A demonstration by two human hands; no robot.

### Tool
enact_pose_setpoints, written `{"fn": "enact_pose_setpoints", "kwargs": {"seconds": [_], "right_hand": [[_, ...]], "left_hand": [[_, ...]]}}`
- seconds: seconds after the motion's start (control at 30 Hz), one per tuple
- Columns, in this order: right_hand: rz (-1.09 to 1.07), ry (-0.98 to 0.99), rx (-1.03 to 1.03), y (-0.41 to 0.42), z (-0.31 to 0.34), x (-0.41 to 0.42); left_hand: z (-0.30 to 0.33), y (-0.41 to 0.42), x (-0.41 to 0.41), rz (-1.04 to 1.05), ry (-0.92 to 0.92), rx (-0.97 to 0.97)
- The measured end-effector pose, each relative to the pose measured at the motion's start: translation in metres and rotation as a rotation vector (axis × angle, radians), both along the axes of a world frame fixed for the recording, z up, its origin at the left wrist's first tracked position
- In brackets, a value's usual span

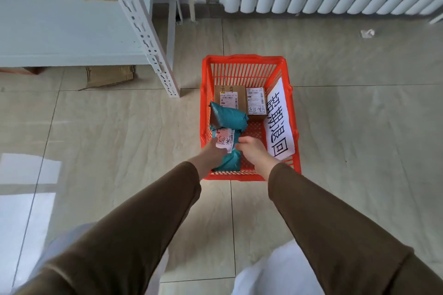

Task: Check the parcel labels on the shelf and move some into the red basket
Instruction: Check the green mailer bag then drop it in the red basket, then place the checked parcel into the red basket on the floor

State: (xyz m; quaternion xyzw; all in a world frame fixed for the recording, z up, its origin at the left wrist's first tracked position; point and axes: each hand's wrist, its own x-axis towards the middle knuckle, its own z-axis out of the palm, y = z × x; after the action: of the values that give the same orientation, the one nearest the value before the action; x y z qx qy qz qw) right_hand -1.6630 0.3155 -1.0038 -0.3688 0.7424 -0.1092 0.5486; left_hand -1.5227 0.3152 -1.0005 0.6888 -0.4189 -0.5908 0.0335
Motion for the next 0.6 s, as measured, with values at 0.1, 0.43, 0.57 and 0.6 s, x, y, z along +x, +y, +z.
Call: {"fn": "enact_pose_setpoints", "kwargs": {"seconds": [0.1, 0.43, 0.57, 0.6], "right_hand": [[-0.017, -0.015, -0.075, 0.003, 0.078, 0.009], [0.163, -0.075, -0.297, -0.017, 0.369, 0.089], [0.259, -0.106, -0.397, -0.026, 0.465, 0.152], [0.286, -0.120, -0.426, -0.029, 0.484, 0.169]], "left_hand": [[0.071, 0.000, 0.024, 0.067, 0.020, -0.003], [0.358, 0.019, 0.148, 0.408, 0.102, -0.202], [0.448, 0.029, 0.209, 0.491, 0.135, -0.358], [0.466, 0.031, 0.226, 0.507, 0.150, -0.383]]}}
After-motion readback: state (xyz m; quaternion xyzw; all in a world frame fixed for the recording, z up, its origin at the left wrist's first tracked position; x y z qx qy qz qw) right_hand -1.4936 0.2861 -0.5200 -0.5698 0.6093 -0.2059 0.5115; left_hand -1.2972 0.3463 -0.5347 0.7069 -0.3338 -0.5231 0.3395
